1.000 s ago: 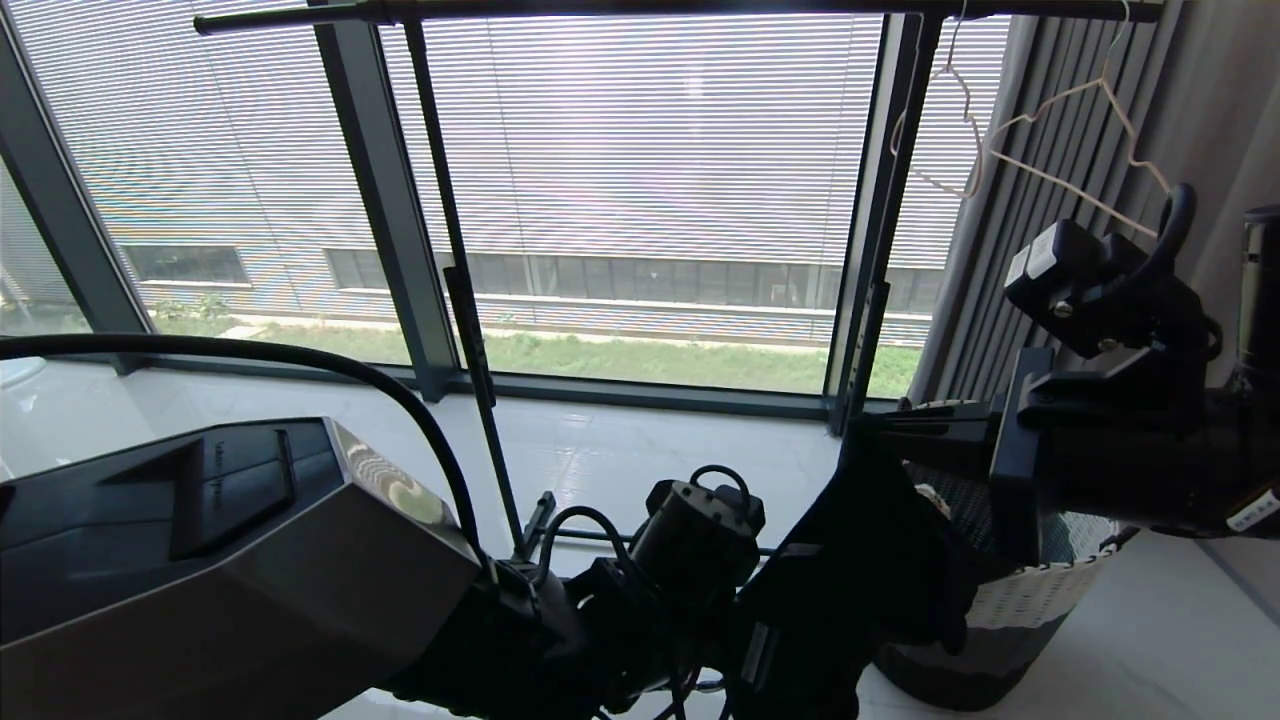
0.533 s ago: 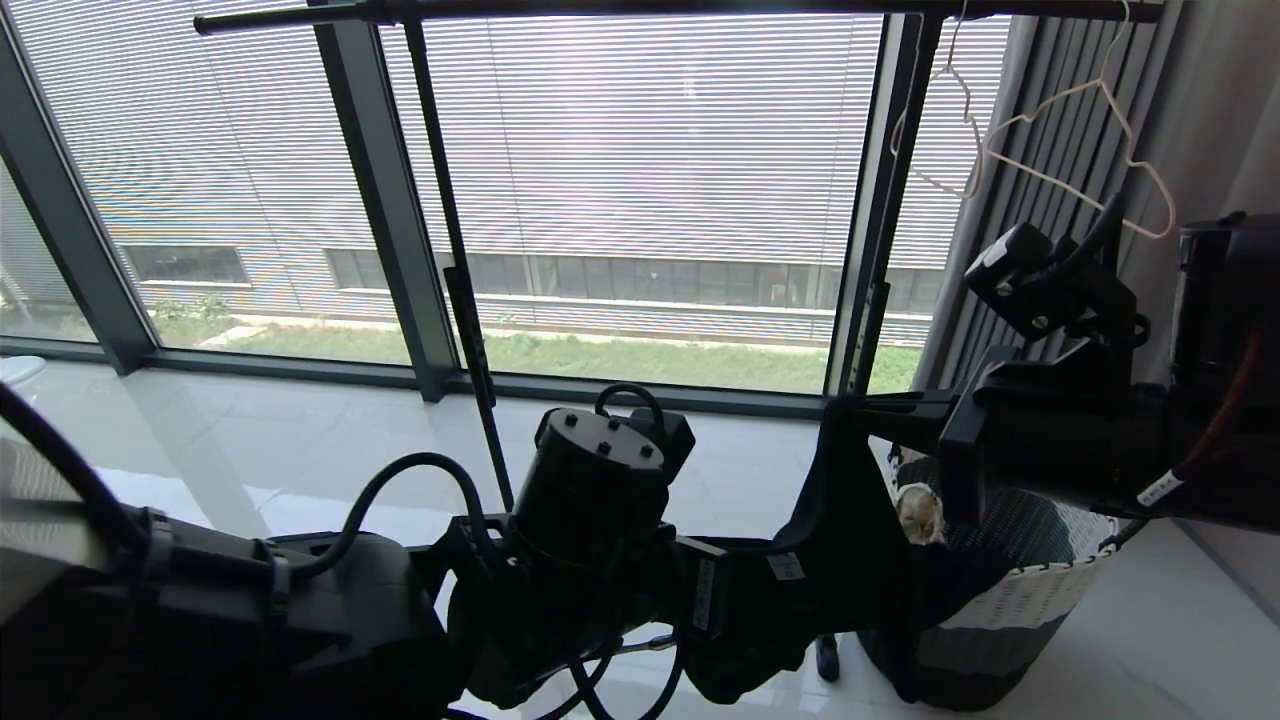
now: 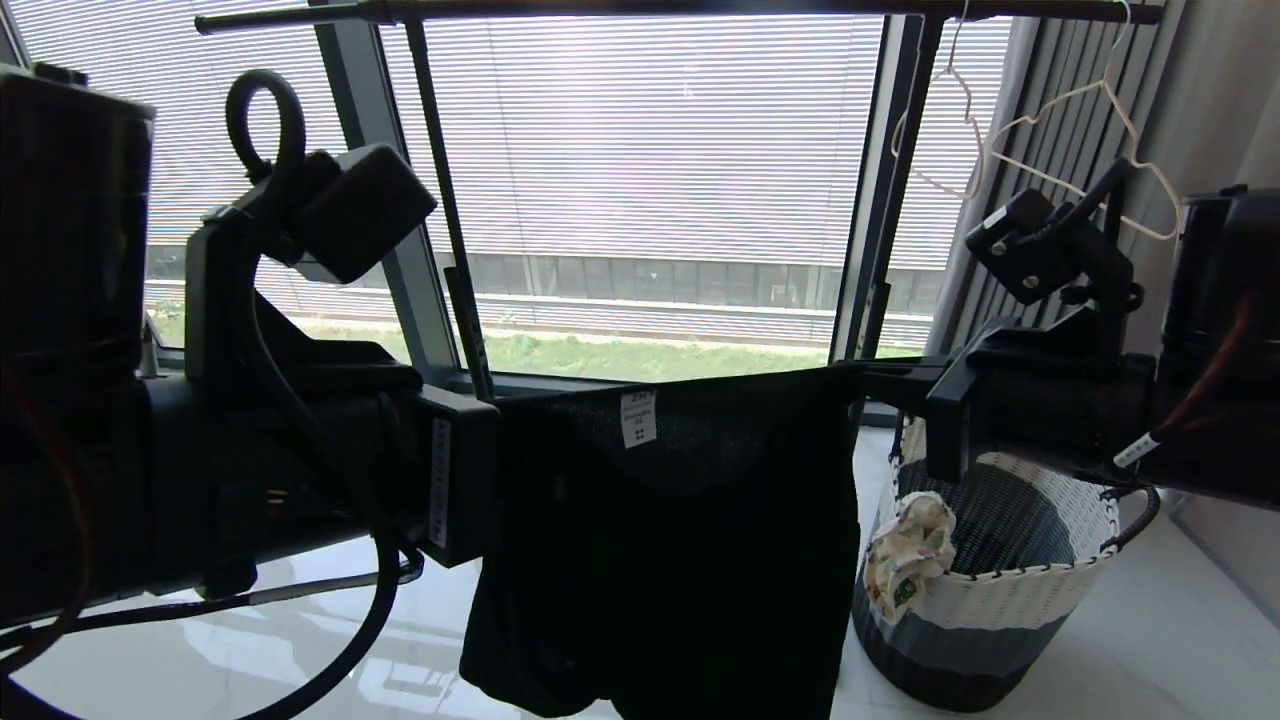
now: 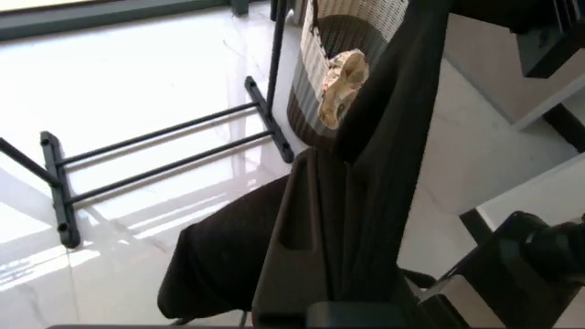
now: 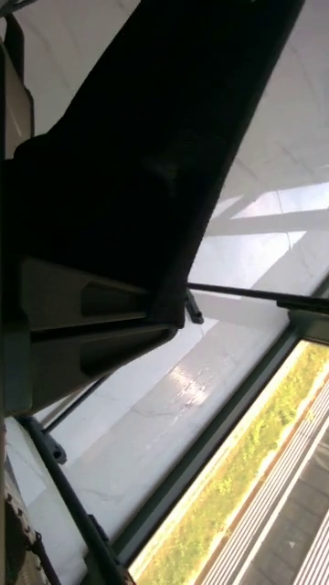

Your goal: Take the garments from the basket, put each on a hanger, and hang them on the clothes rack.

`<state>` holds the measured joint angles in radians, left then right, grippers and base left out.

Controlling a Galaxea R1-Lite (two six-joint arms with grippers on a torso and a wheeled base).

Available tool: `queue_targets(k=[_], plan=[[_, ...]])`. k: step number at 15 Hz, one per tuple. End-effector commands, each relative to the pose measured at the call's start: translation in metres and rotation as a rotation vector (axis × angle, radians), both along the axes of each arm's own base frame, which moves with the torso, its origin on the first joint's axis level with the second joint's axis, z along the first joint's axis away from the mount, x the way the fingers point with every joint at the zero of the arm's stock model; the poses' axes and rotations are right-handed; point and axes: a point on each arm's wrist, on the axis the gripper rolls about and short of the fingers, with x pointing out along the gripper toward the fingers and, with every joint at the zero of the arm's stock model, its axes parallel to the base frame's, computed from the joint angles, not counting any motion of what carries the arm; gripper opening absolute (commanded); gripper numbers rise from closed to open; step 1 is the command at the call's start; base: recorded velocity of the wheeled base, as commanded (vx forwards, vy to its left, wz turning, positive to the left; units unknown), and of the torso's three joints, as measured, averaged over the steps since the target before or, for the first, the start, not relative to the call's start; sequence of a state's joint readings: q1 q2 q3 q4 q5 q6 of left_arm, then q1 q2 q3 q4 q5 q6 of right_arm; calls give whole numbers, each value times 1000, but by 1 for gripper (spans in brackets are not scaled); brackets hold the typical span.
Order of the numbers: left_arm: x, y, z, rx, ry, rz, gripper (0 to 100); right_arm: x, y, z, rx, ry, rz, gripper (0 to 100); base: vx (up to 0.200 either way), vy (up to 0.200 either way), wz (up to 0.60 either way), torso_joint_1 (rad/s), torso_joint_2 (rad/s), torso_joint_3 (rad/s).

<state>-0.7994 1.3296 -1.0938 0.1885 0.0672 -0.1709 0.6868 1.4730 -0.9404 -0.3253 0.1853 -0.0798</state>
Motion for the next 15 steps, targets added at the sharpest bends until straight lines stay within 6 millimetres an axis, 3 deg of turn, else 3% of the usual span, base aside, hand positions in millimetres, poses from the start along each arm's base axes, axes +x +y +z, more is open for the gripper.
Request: queue_targets(k=[1, 2, 4, 8, 12, 15], plan=[[2, -2, 10, 56, -63, -29, 0, -12, -20, 1, -4, -4, -51, 0, 0, 0, 0, 0, 0, 0], [3, -2, 9, 60, -63, -30, 0, -13, -21, 1, -4, -4, -52, 0, 0, 0, 0, 0, 0, 0], [8, -13, 22, 84, -87, -70, 0, -18, -34, 21, 6, -22, -82, 0, 0, 0, 0, 0, 0, 0], [5, -23, 35, 52, -116, -111, 0, -19, -35, 55, 22, -47, -84, 0, 0, 0, 0, 0, 0, 0], [5, -25, 32, 72, -122, -125, 0, -24, -41, 55, 18, -44, -92, 0, 0, 0, 0, 0, 0, 0], [12, -26, 28, 110, -146, -208, 0, -42, -54, 48, -11, -5, -88, 0, 0, 0, 0, 0, 0, 0]])
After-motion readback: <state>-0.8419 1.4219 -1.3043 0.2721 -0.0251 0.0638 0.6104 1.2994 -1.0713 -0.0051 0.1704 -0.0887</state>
